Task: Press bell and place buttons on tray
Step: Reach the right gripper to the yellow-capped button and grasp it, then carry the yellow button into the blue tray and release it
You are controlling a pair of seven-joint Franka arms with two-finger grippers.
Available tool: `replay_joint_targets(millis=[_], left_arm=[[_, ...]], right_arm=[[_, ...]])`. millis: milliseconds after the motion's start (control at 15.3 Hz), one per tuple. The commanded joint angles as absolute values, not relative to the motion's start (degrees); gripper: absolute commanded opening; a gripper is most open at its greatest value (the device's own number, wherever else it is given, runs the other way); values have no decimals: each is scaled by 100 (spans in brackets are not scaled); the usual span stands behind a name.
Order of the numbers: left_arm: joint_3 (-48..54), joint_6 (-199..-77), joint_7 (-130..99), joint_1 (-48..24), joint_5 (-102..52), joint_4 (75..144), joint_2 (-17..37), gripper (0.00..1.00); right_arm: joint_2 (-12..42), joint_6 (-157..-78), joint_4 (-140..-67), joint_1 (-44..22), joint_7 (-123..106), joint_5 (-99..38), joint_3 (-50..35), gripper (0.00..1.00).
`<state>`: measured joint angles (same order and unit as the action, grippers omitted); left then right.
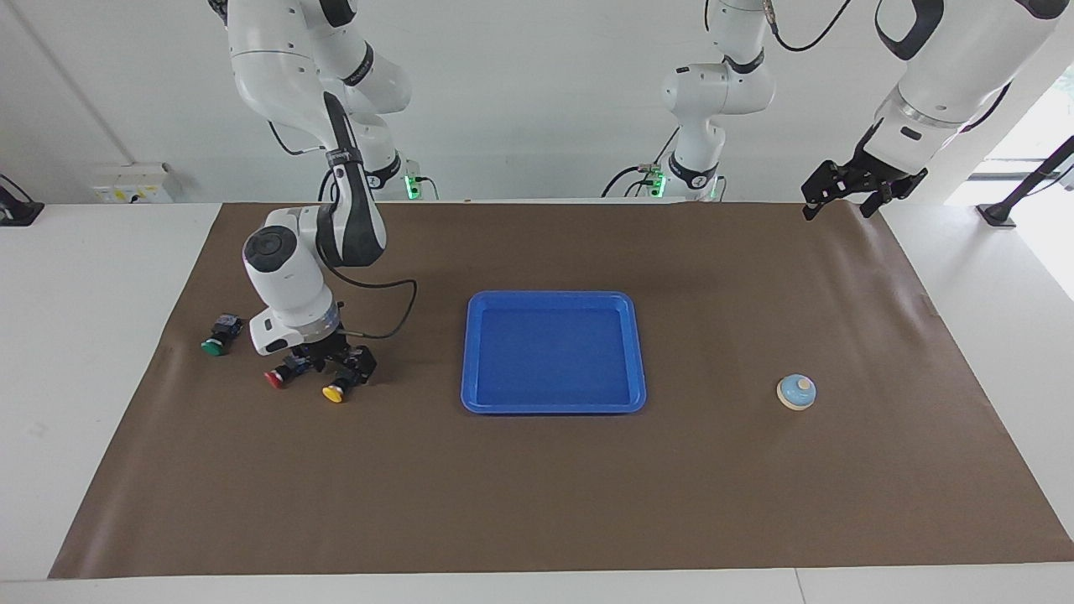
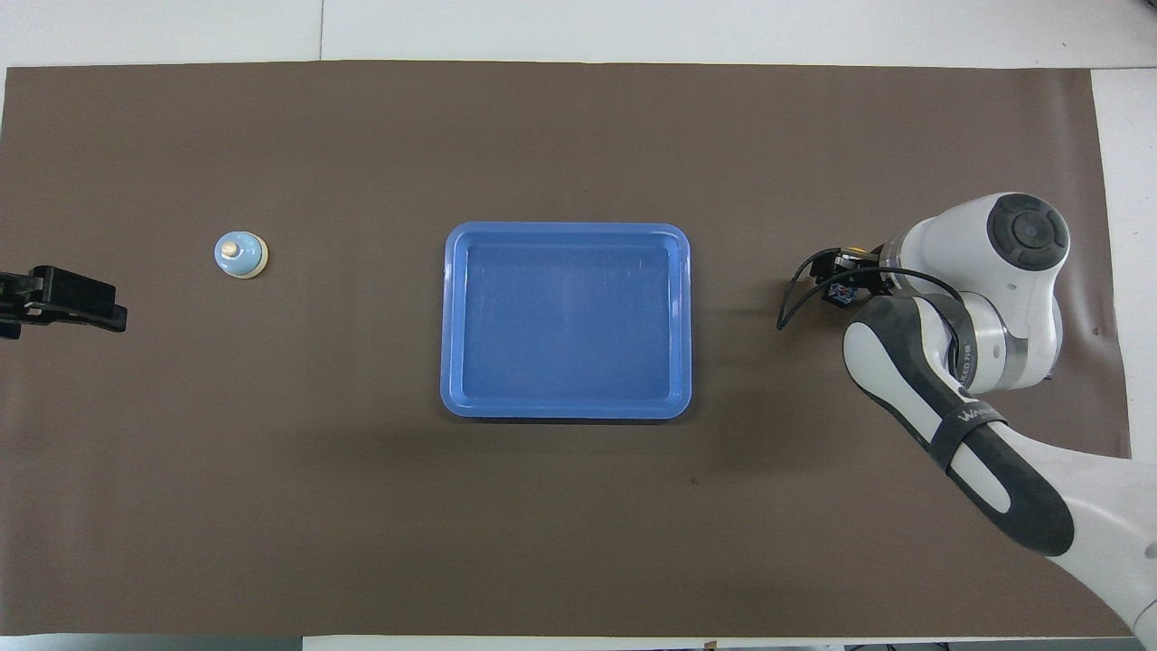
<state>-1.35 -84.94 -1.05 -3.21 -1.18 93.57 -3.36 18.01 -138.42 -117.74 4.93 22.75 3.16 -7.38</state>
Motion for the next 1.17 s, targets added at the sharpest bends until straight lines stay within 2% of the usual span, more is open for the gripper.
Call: replay_joint_targets(millis=[0, 130, 196, 261, 391, 456, 717, 978, 1108], left_arm=[[-97, -8385, -149, -246, -176, 9281, -325, 100], [-97, -8385, -149, -246, -176, 9281, -325, 100], [-97, -8385, -149, -246, -176, 9281, -325, 100], [-97, -8385, -149, -246, -176, 9281, -325, 100], [-97, -8385, -141, -246, -167, 9281, -325, 100], [-97, -8385, -141, -246, -176, 9281, -325, 100], [-97, -8385, -149, -246, -176, 9281, -325, 100], [-97, -8385, -149, -246, -176, 9281, -325, 100], [-97, -8385, -149, -246, -167, 9281, -325, 100]], right_arm=[[1907, -13860, -11663, 501, 2549, 422, -773, 91], [1907, -13852, -11672, 492, 2566, 422, -773, 81], [1907, -13843, -11672, 492, 2566, 422, -782, 71], [1907, -13825, -11672, 492, 2566, 422, -782, 54], [1899, -13781, -11663, 492, 2531, 448, -782, 14], [1898, -13764, -11663, 483, 2523, 448, -782, 0], [1890, -13502, -11471, 448, 2496, 554, -800, 0], [1986, -12255, -10365, -209, 2584, 510, -800, 0], [2083, -12033, -9977, -570, 2767, 457, -800, 0]])
